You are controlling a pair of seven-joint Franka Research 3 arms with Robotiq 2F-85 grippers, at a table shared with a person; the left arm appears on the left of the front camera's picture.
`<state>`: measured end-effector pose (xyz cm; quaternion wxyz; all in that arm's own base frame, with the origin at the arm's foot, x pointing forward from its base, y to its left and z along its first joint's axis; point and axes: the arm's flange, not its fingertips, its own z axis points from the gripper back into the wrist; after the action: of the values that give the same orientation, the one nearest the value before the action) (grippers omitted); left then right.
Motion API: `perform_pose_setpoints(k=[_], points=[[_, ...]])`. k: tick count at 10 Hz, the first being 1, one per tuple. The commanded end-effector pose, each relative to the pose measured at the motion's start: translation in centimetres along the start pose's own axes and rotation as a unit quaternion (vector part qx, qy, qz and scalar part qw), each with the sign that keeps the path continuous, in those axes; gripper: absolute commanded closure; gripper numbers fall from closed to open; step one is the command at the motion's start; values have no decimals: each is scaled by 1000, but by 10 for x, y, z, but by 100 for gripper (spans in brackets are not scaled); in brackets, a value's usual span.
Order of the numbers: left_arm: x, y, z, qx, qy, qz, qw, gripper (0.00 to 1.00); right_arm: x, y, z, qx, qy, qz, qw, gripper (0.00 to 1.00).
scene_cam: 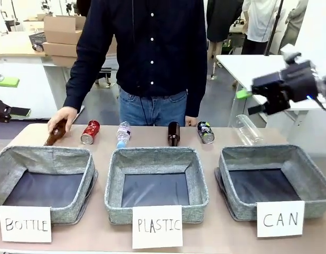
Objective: Sort the can waste into the basket.
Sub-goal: Pick up the can waste from the table and place it in the right Fabric basket.
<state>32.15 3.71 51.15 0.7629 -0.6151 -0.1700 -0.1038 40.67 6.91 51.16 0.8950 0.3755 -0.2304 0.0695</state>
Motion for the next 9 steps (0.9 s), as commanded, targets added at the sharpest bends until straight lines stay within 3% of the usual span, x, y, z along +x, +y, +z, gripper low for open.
perform_pose_setpoints(k=[1, 3, 4, 5, 6, 7, 9], points=[[2, -2, -1, -11, -3, -13, 1000, 0, 53, -2, -59, -208, 101, -12, 973, 0], [2, -2, -1, -11, -3, -13, 1000, 0, 56, 1, -93, -237, 141, 5, 961, 0], [2, -2, -1, -11, -3, -13, 1000, 0, 49, -4, -84, -233, 128, 7, 964, 0], [2, -2, -1, -11, -3, -13, 1000, 0, 43, 1, -99, -190, 74, 24, 979, 0], [2, -2, -1, -11, -3, -13, 1000, 0, 43, 1, -99, -190, 74, 24, 979, 0], [2, -2, -1, -11, -3, -13, 1000, 0, 41, -16, -105, -229, 105, 17, 968, 0], [2, -2, -1, -11, -3, -13, 1000, 0, 92, -22, -169, -283, 114, 30, 952, 0]])
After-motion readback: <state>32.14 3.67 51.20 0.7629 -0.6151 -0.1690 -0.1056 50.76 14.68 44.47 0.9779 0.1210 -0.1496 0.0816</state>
